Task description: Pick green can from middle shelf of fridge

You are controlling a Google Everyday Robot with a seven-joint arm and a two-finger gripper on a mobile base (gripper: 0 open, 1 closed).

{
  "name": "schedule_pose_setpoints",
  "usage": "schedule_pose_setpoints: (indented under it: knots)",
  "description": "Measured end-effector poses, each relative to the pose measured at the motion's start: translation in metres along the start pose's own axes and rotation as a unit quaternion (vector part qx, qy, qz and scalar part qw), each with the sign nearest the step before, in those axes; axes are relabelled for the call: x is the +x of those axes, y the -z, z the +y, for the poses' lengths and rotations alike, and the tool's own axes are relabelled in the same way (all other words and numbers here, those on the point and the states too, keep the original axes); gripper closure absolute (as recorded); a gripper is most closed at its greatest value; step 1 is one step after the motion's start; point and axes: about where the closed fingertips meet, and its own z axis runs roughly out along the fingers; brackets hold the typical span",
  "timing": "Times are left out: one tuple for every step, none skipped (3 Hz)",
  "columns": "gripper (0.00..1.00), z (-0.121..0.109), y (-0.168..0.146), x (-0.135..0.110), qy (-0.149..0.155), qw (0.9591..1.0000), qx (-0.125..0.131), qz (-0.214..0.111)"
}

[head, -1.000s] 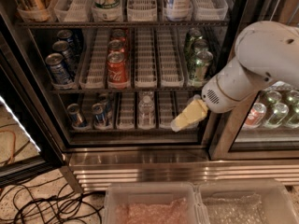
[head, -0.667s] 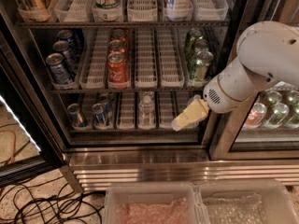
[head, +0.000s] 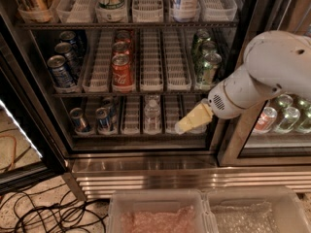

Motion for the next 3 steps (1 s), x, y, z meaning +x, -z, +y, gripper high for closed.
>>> schedule_pose_setpoints:
  knots:
    - [0.00, -0.004, -0.009, -0.011, -0.005, 0.9981, 0.035, -0.050]
    - [0.07, -0.013, -0.012, -0.019, -0.015, 0.9937, 0.068, -0.088]
    - [0.18, -0.027, -0.010, -0.023, -0.032, 0.9882, 0.094, -0.116]
